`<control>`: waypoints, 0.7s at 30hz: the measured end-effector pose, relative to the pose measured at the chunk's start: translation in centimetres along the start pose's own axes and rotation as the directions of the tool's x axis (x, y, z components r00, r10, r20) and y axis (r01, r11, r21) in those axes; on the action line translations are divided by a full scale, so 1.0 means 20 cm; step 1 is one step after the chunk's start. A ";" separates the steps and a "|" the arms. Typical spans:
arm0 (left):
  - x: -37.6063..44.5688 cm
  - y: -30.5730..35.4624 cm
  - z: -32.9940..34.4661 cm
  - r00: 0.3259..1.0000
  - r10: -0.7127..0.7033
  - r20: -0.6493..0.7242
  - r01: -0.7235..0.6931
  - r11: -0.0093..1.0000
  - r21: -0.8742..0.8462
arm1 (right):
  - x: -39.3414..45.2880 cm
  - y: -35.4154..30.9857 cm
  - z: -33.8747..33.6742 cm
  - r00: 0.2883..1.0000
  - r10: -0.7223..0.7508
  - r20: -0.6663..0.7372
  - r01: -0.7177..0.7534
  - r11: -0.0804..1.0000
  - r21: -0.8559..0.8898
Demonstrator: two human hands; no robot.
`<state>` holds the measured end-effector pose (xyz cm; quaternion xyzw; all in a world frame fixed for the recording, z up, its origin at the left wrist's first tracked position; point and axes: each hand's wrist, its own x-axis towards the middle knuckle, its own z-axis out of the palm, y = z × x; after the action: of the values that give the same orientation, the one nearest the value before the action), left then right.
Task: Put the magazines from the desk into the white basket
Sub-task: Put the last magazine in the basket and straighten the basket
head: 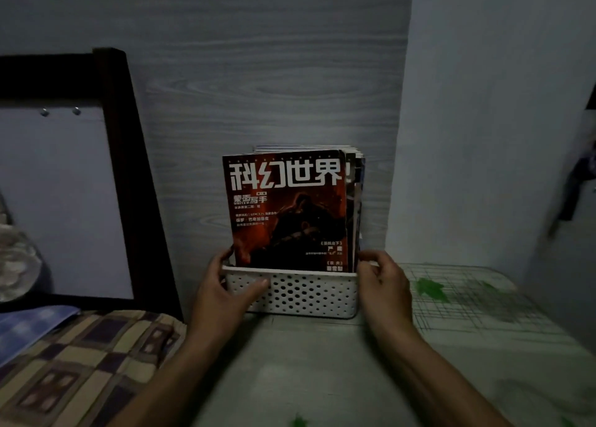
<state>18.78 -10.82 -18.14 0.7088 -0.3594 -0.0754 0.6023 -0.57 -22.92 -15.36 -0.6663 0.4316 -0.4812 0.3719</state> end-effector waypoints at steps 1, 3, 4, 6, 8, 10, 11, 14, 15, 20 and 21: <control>-0.03 -0.01 0.01 1.000 0.014 -0.016 -0.014 1.000 0.020 | 0.01 0.00 -0.03 1.000 0.006 -0.009 -0.006 1.000 -0.005; -0.07 -0.01 0.05 0.997 0.048 -0.068 -0.042 0.996 0.084 | 0.00 0.01 -0.08 0.999 -0.004 -0.037 0.003 1.000 -0.022; -0.09 0.00 0.08 0.994 0.067 -0.091 -0.056 0.992 0.116 | 0.00 0.02 -0.10 0.999 -0.011 -0.052 0.010 0.999 -0.031; -0.11 0.00 0.11 0.989 0.099 -0.109 -0.082 0.986 0.147 | -0.02 0.04 -0.11 0.998 -0.022 -0.066 0.020 0.999 -0.033; -0.09 0.00 0.12 0.987 0.121 -0.106 -0.108 0.986 0.127 | -0.02 0.05 -0.09 0.996 -0.051 -0.076 0.048 0.998 -0.037; -0.06 -0.02 0.13 0.988 0.129 -0.088 -0.121 0.989 0.091 | 0.00 0.07 -0.07 0.993 -0.069 -0.095 0.064 0.996 -0.057; -0.05 -0.02 0.14 0.988 0.127 -0.082 -0.121 0.990 0.074 | 0.02 0.07 -0.05 0.991 -0.076 -0.109 0.069 0.995 -0.068; 0.02 -0.01 0.17 0.990 0.113 -0.081 -0.110 0.993 0.050 | 0.08 0.09 -0.01 0.989 -0.089 -0.118 0.076 0.991 -0.107; 0.04 -0.01 0.19 0.990 0.116 -0.084 -0.113 0.993 0.043 | 0.11 0.09 0.00 0.988 -0.099 -0.119 0.083 0.988 -0.130; 0.07 -0.03 0.21 0.991 0.124 -0.049 -0.121 0.990 0.066 | 0.17 0.10 -0.01 0.993 -0.080 -0.085 0.069 0.990 -0.127; 0.08 -0.04 0.19 0.994 0.114 -0.002 -0.113 0.991 0.077 | 0.17 0.12 -0.03 0.998 -0.024 -0.056 0.021 0.998 -0.051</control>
<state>18.17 -14.80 -19.41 0.7102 -0.3998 -0.0249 0.5789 -1.07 -26.91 -16.25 -0.6663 0.4462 -0.4930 0.3373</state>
